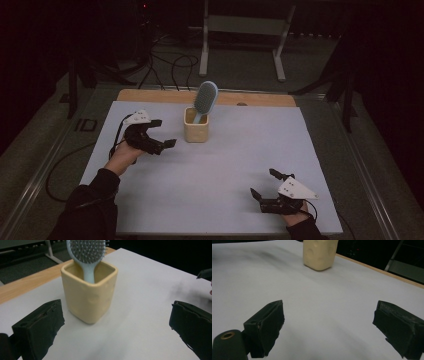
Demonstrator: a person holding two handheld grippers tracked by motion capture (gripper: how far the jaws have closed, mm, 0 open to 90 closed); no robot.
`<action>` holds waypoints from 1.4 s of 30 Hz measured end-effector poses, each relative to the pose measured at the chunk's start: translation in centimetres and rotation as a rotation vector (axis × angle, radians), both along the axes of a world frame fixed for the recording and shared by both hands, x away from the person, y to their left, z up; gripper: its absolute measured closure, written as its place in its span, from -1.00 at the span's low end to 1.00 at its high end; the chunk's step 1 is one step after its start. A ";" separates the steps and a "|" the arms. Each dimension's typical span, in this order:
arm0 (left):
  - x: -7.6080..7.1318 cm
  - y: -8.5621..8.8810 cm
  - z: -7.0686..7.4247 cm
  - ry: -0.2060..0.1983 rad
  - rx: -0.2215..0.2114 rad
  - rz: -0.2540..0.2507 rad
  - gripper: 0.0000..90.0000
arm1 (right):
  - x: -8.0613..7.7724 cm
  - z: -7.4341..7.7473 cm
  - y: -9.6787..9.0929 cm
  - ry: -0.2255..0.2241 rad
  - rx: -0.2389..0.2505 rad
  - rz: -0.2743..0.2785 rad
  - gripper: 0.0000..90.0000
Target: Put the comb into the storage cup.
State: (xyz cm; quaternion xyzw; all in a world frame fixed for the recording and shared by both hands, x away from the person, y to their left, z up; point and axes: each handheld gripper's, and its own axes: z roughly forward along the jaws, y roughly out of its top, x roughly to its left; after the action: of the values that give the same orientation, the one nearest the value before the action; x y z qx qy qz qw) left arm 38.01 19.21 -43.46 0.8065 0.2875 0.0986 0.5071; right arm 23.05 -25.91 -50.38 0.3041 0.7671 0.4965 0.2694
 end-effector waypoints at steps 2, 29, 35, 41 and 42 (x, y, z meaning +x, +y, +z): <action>-0.6 0.5 -0.4 0.002 0.008 0.002 -1.00 | 0.0 0.0 0.0 0.000 0.001 0.000 -0.80; -6.8 5.4 -3.9 0.019 0.044 0.051 -1.00 | 0.0 0.0 0.1 0.000 -0.005 0.001 -0.80; -8.2 6.7 -5.0 0.028 0.007 0.081 -1.00 | 0.1 0.0 0.2 0.001 -0.006 0.001 -0.80; -9.7 7.6 -6.2 0.030 0.009 0.110 -1.00 | 0.1 0.0 0.2 0.002 -0.007 0.000 -0.80; -9.9 7.8 -6.3 0.033 0.009 0.115 -1.00 | 0.1 0.0 0.2 0.002 -0.007 0.000 -0.80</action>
State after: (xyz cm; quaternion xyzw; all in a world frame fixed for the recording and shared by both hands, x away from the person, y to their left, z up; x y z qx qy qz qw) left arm 28.11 26.98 -49.79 0.7925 0.3411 0.1153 0.4922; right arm 23.13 -25.71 -50.39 0.3036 0.7693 0.4934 0.2695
